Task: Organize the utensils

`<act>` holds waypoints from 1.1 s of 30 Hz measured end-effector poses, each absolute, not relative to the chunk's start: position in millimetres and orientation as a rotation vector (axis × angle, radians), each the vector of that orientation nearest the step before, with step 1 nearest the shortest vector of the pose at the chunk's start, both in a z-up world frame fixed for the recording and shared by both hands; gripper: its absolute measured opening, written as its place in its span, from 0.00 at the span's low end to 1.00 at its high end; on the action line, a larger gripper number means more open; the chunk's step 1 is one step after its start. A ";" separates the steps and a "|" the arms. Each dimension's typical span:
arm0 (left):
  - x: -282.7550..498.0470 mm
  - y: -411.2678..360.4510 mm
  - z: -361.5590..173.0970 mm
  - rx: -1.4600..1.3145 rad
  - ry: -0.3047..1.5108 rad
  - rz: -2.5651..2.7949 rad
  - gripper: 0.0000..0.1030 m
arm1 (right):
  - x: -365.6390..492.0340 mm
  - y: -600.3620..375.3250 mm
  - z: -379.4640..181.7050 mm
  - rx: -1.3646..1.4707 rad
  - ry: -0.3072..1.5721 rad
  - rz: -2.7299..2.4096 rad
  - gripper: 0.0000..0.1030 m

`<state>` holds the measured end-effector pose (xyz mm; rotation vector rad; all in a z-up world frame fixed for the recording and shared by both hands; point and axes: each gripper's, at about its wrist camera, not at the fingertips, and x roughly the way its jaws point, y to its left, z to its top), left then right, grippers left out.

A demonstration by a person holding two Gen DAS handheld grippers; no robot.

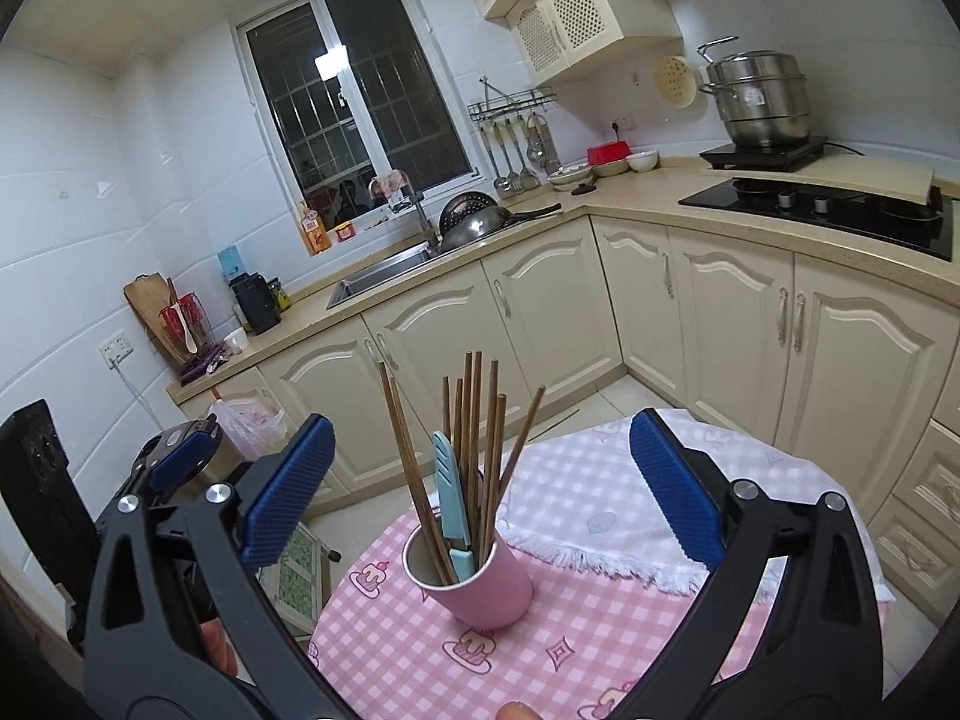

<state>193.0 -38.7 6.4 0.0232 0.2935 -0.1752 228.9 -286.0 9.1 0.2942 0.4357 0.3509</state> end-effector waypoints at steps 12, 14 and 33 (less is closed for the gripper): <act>138.9 -50.1 16.9 0.014 0.323 -0.098 0.96 | 167.2 -284.0 3.6 0.195 0.399 0.249 0.94; 130.0 -50.5 17.7 0.013 0.321 -0.086 0.96 | 156.9 -283.5 1.0 0.181 0.391 0.233 0.94; 62.0 -41.3 29.4 -0.021 0.308 -0.028 0.96 | 85.4 -263.8 1.2 0.096 0.328 0.173 0.94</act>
